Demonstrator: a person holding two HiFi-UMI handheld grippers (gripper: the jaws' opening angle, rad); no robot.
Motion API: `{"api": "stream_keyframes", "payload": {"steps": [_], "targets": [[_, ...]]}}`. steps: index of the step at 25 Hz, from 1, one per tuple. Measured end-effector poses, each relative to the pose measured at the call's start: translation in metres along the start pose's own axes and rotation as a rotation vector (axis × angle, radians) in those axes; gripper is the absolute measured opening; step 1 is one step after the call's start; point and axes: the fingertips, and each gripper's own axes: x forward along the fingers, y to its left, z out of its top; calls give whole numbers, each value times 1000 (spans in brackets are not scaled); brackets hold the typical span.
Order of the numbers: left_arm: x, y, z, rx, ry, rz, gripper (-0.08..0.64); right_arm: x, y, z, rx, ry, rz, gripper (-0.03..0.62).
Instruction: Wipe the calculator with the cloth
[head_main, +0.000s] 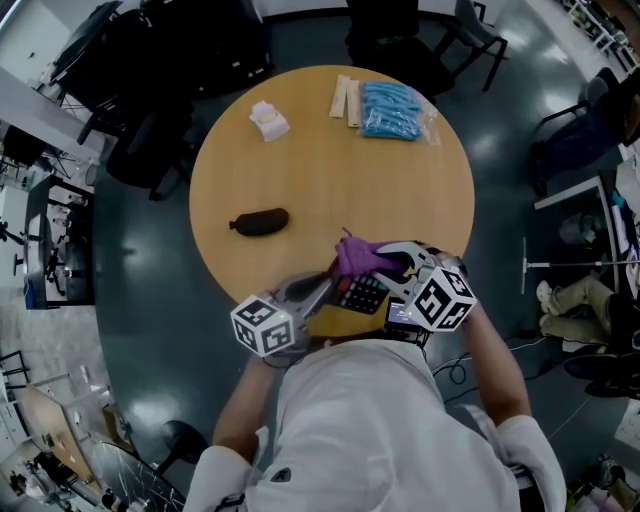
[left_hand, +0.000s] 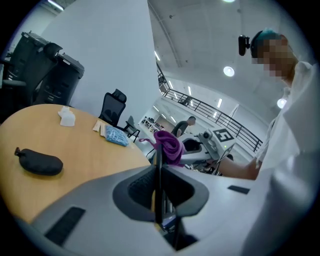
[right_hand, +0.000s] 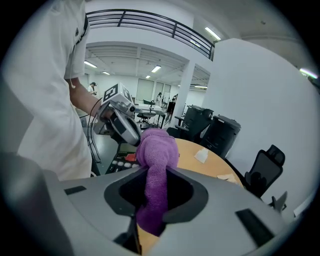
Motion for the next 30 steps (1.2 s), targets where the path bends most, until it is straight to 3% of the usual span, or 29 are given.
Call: {"api": "stream_keyframes", "payload": {"steps": [15,18,20,23,26,30], "targets": [[-12,20,0,-43,-24,45,43,-16,22,-65,117,93,-32,87],[-16,27,2,-4,-25,94,43,-22,21,-74,156,95,-55,87],[-18,29,3,123,13,152,43,-27,15,-76,193,75,-81,87],[-14,24,1,438,124,238,43,-31,6,-74,219,53,-107,87],[-6,15,-2,688,180,262,43,-30,2,-67,220,34,-109,87],[9,-5,-21,1173,300,232,43,-25,4,-58,215,2,-82,87]]}}
